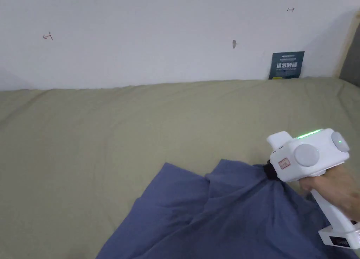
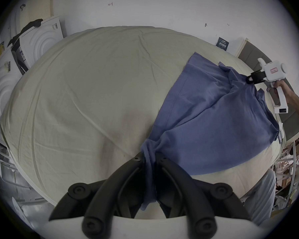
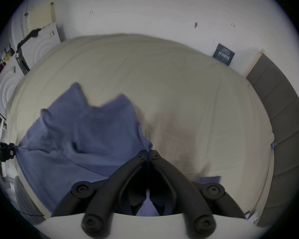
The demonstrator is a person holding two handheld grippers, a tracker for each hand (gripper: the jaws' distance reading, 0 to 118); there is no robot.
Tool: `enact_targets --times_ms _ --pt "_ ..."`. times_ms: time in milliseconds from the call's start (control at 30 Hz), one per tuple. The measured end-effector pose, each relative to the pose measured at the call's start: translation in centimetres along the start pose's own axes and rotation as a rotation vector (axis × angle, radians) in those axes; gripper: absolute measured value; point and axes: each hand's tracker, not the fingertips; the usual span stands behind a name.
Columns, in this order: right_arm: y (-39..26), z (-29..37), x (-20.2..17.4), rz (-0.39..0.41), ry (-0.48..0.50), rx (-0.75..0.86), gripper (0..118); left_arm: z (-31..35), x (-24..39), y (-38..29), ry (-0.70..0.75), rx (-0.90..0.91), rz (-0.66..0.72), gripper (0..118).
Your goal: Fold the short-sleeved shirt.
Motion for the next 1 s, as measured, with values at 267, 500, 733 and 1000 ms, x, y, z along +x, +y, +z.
enact_targets --times_ms 267,500,733,1000 --pt "-0.3 17.9 1.1 0.025 -0.062 0.246 2 6.7 1.3 7.3 -0.028 0.200 -0.012 9" --pt "0.8 33.0 3.7 -0.009 -0.144 0.479 2 16.3 3.9 16.6 0.001 0.384 -0.051 7" --pt "3.3 41.9 6.3 -0.145 -0.201 0.648 2 26.9 8.0 25.1 0.069 0.552 -0.126 0" --pt "5.7 44.8 6.8 -0.194 -0.201 0.687 2 31.0 8.9 29.1 0.141 0.634 -0.100 0"
